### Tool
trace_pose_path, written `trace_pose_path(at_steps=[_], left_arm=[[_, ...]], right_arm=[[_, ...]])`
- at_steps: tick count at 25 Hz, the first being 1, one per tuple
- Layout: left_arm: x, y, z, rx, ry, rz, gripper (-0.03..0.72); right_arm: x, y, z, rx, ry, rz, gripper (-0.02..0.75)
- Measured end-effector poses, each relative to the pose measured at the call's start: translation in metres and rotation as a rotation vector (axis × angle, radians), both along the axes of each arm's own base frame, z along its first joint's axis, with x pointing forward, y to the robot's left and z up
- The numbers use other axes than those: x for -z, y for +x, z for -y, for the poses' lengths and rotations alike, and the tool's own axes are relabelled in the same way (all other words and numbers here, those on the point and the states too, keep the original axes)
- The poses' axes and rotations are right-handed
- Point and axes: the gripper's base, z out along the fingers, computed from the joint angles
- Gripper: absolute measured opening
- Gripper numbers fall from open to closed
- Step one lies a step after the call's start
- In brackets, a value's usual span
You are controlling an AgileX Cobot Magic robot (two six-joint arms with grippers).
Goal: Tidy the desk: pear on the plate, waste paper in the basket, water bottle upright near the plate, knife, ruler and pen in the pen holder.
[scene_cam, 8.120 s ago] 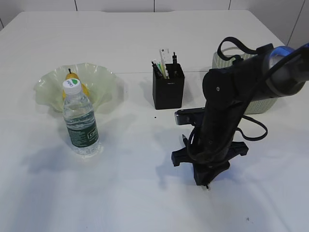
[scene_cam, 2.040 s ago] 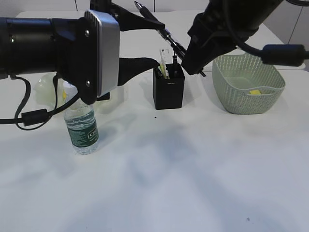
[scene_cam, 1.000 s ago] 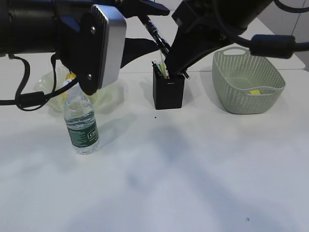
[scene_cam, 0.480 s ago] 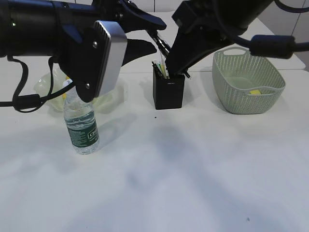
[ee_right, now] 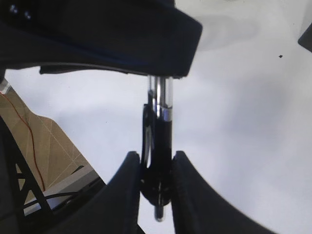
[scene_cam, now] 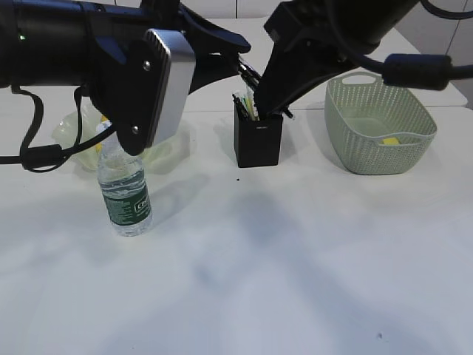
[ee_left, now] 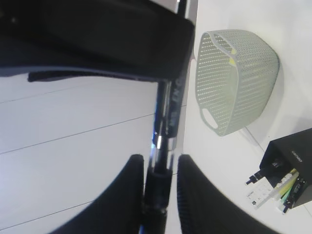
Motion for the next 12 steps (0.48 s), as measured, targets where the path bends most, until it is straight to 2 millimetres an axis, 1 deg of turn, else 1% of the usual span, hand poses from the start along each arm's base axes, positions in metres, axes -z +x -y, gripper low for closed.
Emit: trace_pose_path(at_steps=[5, 12], left_arm=[[0.0008, 0.0009, -0.0008, -0.012, 0.011, 0.001, 0.088], [0.0014, 0.0018, -0.0013, -0.029, 0.013, -0.010, 0.072]], right_arm=[[0.0000, 0.0000, 0.0000, 0.000, 0.000, 0.000, 0.126], [-0.0001, 0.0004, 0.0001, 0.002, -0.001, 0.004, 0.126]])
